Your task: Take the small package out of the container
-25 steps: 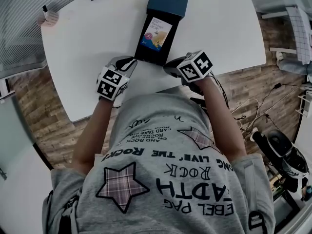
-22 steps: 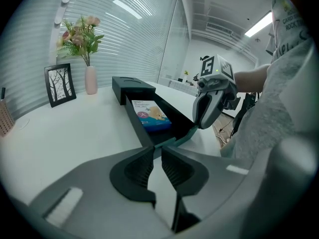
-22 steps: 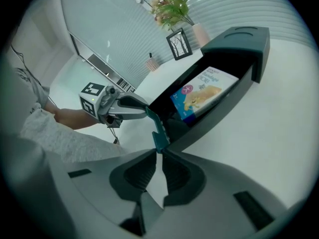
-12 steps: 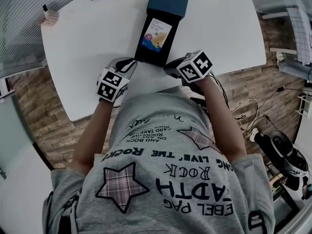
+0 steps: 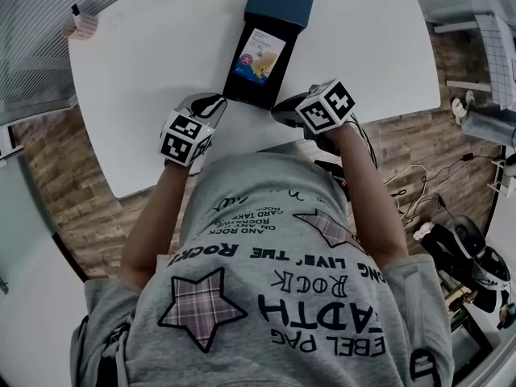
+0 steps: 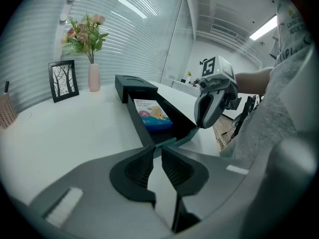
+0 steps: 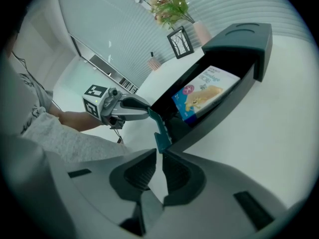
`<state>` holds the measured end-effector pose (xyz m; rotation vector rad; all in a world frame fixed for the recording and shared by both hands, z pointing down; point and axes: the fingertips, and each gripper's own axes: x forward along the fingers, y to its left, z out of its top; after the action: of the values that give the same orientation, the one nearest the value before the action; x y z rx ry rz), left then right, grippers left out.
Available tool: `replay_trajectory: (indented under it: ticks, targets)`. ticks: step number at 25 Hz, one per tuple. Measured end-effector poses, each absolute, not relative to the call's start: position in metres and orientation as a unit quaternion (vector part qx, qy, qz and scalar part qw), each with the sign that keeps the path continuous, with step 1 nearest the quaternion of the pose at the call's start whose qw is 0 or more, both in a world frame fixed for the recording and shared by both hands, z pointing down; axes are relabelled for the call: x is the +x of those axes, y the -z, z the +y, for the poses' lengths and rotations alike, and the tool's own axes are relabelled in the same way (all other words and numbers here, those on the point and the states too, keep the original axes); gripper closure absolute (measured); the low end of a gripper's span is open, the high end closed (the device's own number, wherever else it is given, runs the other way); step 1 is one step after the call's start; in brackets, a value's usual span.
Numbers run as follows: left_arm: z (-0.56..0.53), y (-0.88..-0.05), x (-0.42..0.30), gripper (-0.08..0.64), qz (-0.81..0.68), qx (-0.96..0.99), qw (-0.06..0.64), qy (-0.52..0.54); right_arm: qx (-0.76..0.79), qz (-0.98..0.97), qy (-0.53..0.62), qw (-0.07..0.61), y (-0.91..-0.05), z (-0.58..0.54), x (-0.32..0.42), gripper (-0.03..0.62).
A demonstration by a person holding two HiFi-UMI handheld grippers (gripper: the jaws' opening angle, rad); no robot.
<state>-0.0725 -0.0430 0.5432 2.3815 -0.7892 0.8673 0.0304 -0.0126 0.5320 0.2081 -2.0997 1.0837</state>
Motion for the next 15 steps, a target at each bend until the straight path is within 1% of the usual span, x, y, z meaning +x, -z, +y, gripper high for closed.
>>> replay_trajectory:
  ticks: [12, 15]
  targets:
    - [-0.052, -0.529, -0.084, 0.503, -0.314, 0.868, 0.248, -0.294, 0.106, -0.84, -0.401, 0.351, -0.509, -0.052, 0.038, 0.552]
    - [-0.061, -0.522, -0.088, 0.525, -0.326, 0.869, 0.244, -0.283, 0.117, -0.846, -0.388, 0.346, -0.504, -0.068, 0.037, 0.555]
